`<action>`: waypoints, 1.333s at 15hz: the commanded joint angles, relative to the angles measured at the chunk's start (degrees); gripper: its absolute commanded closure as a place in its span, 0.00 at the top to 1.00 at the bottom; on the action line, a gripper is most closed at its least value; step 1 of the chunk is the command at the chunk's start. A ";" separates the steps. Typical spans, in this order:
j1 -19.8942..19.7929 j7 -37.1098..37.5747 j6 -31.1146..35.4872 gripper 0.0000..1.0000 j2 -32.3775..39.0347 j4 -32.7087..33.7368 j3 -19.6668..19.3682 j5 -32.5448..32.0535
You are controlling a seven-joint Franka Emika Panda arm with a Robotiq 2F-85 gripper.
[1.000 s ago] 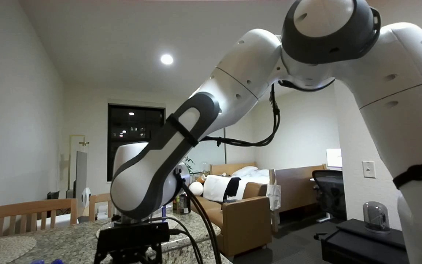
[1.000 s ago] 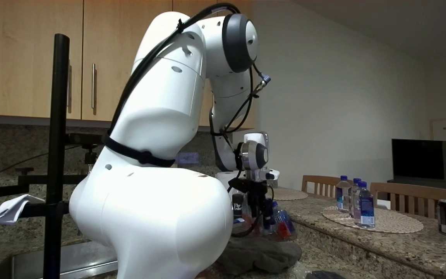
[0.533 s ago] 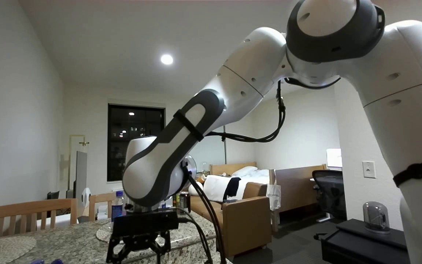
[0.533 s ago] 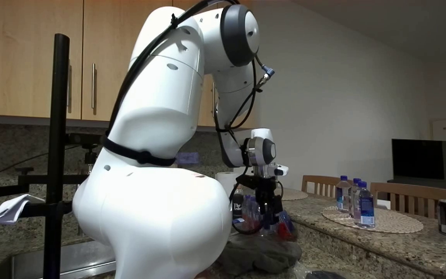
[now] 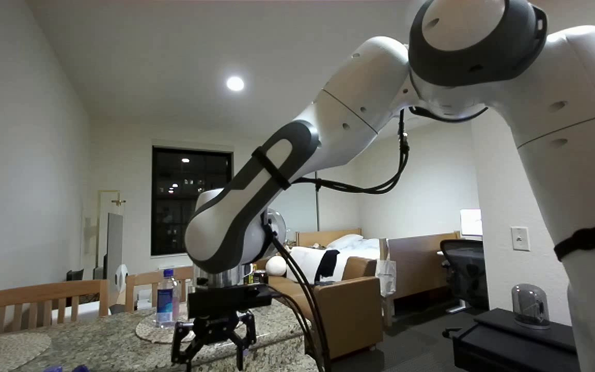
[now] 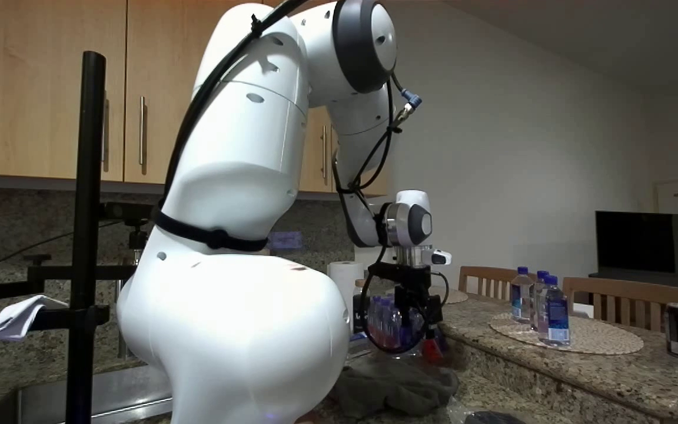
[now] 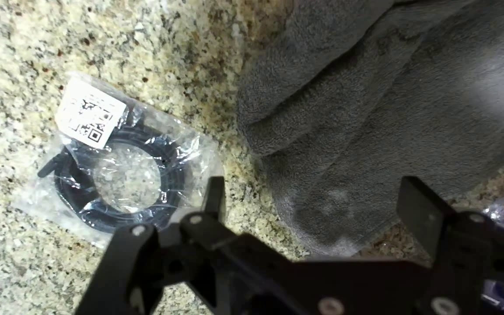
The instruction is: Move the towel to the left
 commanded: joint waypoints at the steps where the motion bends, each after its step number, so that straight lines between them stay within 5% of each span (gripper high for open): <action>1: -1.71 -6.25 -3.49 1.00 -2.29 -0.95 -0.14 2.50; 20: -5.54 -14.26 -11.42 1.00 -4.37 -1.29 -3.17 2.11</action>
